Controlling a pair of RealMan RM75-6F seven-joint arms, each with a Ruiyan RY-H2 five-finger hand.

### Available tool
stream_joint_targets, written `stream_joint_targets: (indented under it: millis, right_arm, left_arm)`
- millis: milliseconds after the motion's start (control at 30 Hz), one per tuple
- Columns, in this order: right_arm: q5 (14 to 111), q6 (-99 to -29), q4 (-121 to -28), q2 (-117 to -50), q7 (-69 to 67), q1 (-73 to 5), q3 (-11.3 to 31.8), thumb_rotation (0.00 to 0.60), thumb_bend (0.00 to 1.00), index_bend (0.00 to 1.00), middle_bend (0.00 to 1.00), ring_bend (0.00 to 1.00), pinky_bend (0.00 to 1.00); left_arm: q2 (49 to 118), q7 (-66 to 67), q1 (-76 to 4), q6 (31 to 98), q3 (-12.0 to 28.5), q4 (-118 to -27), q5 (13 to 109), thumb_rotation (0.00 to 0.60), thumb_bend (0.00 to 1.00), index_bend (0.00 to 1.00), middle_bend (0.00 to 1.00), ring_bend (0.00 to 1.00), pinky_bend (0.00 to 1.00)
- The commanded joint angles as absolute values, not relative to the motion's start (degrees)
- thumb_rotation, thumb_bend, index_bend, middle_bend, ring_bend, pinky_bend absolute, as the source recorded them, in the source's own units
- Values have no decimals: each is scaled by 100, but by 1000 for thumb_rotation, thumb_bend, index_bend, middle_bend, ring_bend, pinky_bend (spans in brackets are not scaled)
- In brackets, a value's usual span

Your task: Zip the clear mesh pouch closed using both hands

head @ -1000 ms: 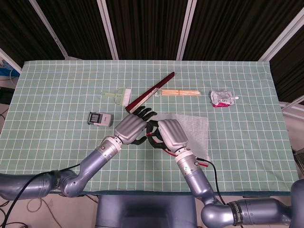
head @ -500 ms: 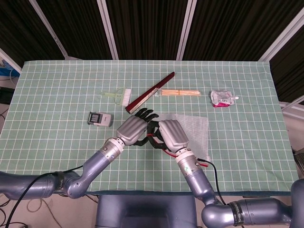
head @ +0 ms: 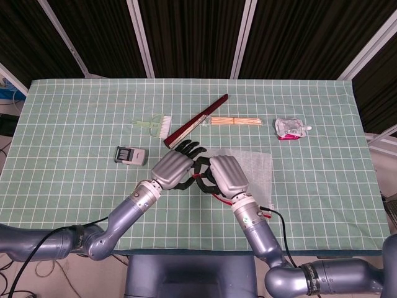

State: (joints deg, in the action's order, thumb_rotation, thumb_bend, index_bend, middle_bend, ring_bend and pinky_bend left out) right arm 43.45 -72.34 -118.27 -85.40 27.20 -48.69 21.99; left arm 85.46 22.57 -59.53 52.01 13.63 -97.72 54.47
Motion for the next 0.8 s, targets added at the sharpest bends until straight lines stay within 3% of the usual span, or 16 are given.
stream_joint_targets:
  millis: [33,800]
  right_arm:
    - [4377,-7258,-11856,-8492,2699,-4849,2198,600,570,696,1000,1000,943]
    - [4565,-7433,-11998,-8084,2250,-4331,1875,600,572,699,1000,1000,942]
  left_arm:
    - [8540,2258,-5953,5259,1394,-9781,5451,600,424,588,140,0,37]
    - [8540,2181,-5884,5878,1778,-10093,5349,600,425,603,150,0,48]
